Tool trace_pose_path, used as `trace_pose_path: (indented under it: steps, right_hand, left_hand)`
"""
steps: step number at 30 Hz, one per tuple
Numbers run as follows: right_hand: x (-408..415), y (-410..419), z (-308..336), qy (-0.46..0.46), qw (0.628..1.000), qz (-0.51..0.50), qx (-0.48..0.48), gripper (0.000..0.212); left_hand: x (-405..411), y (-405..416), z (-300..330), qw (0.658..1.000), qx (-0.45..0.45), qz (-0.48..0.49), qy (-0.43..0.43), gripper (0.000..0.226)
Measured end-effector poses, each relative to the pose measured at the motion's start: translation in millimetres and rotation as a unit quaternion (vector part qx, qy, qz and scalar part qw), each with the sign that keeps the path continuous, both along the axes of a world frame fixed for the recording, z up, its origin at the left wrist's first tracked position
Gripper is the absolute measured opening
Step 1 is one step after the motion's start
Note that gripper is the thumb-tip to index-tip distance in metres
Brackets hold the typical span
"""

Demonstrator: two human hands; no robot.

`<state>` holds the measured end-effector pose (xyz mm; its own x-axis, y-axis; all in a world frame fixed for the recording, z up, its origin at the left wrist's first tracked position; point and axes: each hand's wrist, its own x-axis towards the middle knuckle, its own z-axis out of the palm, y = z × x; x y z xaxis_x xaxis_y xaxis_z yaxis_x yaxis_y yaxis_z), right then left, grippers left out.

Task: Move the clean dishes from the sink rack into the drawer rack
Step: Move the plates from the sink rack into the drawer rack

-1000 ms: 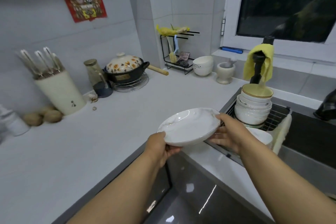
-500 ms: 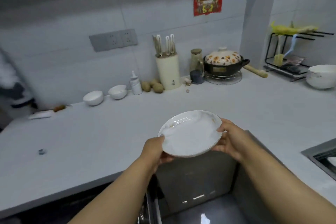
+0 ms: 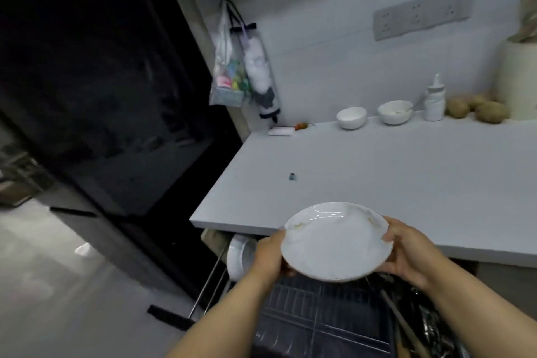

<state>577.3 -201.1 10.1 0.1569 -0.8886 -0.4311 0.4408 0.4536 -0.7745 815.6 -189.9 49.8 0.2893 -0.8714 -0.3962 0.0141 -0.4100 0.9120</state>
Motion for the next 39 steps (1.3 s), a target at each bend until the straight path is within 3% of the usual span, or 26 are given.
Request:
trace_pose_path:
  steps: [3,9,14,22,27,32,39]
  right_hand:
    - [60.3,-9.0,-20.7,-0.018,0.999,0.039,0.025,0.054]
    - [144.6,-21.5,-71.9,0.004,0.993,0.075,0.096,0.051]
    - [193.6,-39.1,-112.3,0.073,0.983,0.086,0.146,0.050]
    - [259.0,-92.0,-153.3,0.182,0.973,0.053,0.134,0.056]
    - [309.9,-126.0,-170.1,0.224,0.966,0.050,0.119,0.059]
    - [346.8,-150.3,-177.9,0.320,0.941,0.064,0.088,0.062]
    - [371.1,-171.8,-184.7,0.433,0.891,0.120,0.065,0.037]
  left_hand:
    - [61.2,3.7,-19.3,1.000,0.005,0.008,0.026,0.012]
    - [163.4,1.7,-85.5,0.984,0.085,-0.033,-0.150,0.038]
    - [215.0,-1.7,-129.2,0.926,0.102,-0.120,-0.343,0.042]
    - [253.4,-5.0,-167.9,0.809,0.072,-0.251,-0.527,0.036]
    - [261.9,-6.5,-186.0,0.793,0.065,-0.272,-0.542,0.054]
    - [268.0,-7.4,-194.1,0.812,0.050,-0.259,-0.520,0.061]
    - [271.0,-9.2,-198.0,0.827,0.048,-0.244,-0.503,0.064]
